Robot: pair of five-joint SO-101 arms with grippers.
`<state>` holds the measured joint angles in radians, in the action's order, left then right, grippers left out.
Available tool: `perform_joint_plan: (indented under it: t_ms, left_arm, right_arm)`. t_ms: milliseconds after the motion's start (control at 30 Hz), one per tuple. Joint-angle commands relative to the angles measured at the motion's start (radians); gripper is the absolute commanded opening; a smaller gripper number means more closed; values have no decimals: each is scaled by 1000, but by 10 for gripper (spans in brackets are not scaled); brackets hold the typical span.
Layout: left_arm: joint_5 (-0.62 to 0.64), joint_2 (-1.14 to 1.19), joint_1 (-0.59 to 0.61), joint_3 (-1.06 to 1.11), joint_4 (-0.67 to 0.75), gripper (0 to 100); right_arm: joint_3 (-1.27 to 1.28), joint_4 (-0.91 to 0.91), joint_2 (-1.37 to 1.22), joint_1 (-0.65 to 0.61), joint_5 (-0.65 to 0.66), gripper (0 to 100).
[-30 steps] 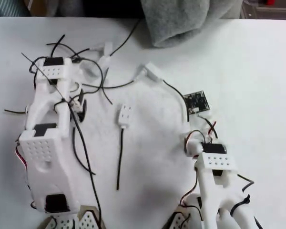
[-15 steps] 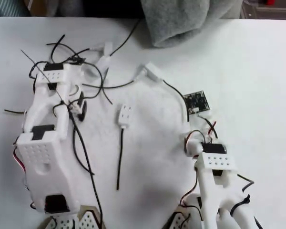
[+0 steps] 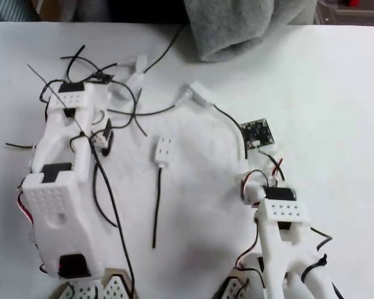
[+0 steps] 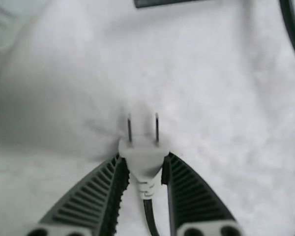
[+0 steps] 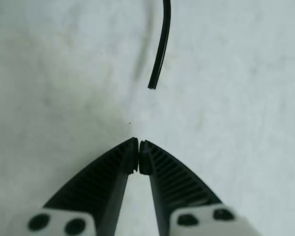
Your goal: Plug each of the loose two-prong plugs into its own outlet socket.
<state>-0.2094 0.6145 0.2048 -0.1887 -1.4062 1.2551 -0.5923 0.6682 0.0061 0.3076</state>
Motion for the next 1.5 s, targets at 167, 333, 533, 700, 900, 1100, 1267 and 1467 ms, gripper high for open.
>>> perform_joint_plan:
  t_ms: [167, 333, 533, 700, 900, 1100, 1267, 1467]
  left_arm:
    - [-8, -107, -13, -25, -178, 24]
    - [-63, -335, -54, 2, -292, 24]
    - [-72, -782, -200, 290, -226, 24]
    - [-71, -1188, -309, 706, 15, 24]
    - [-43, -1716, -363, 1140, 279, 24]
    - [110, -2304, -430, 1422, 356, 24]
    - [121, -2416, -518, 1488, 394, 24]
    - [121, -2443, -610, 1530, 569, 24]
  right_arm:
    - [-5, 16, 10, -4, -5, 19]
    - [-5, 16, 10, -4, -5, 19]
    - [-5, 16, 10, -4, -5, 19]
    - [-5, 16, 10, -4, -5, 19]
    - [-5, 16, 10, -4, -5, 19]
    - [-5, 16, 10, -4, -5, 19]
    - [-5, 16, 18, -4, -5, 19]
    - [-115, -8, 51, -25, -2, 19]
